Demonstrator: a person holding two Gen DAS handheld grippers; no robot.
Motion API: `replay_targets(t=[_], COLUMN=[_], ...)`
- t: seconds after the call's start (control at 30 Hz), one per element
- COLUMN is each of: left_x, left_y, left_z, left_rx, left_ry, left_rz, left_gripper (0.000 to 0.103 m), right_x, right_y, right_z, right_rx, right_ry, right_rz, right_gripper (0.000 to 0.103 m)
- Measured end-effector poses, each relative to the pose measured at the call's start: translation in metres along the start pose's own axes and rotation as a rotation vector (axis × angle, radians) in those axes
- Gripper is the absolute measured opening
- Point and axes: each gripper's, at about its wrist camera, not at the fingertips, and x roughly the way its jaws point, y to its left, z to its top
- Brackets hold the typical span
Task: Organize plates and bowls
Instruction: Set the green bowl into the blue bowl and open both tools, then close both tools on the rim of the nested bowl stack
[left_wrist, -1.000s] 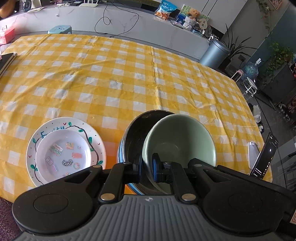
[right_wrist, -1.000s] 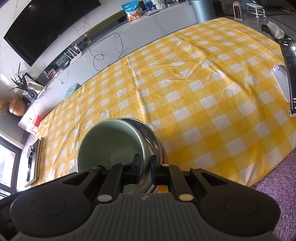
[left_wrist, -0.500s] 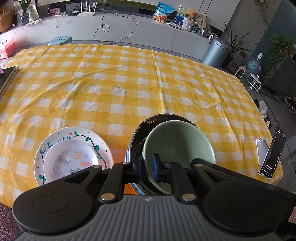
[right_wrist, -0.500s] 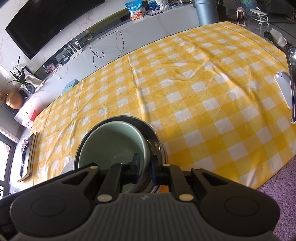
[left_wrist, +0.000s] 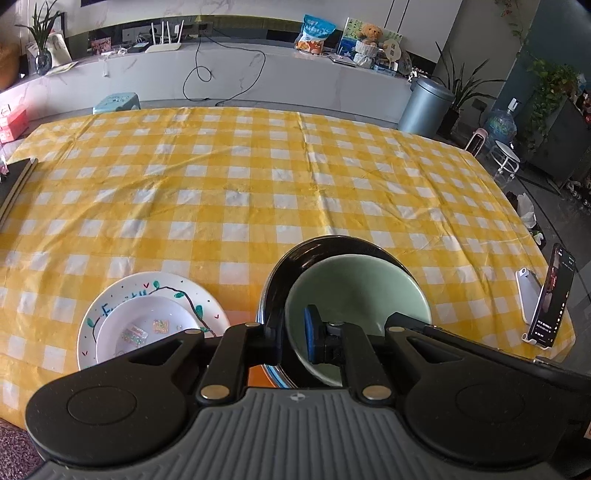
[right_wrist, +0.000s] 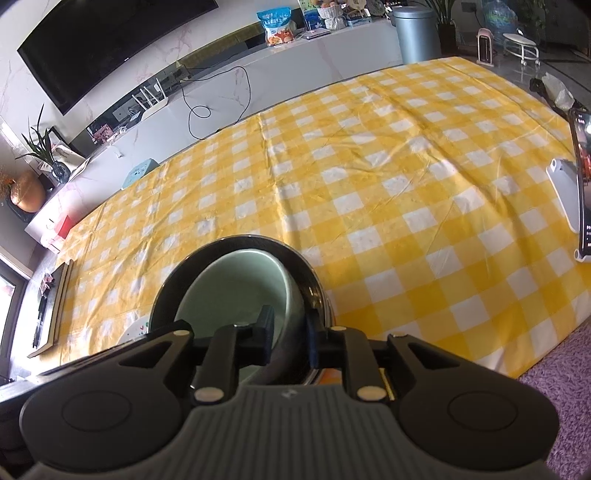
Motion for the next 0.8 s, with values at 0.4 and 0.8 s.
replay_targets(t=[0.4, 0.8], left_x=[-0.012, -0.024], left_y=[0.002, 0.028], left_z=[-0.001, -0.001], left_rx=[0.020, -0.106], left_ry=[-0.085, -0.165], left_rz=[-0.046, -0.131], left_gripper=[0.024, 0.059], right_x=[-0.014, -0.027], right_y=[-0.001, -0.017], right_z=[0.002, 0.007], right_rx=[-0.038, 0.002], right_ry=[-0.089, -0.173], right_rz=[0.021, 0.027], right_gripper=[0.031, 0.048])
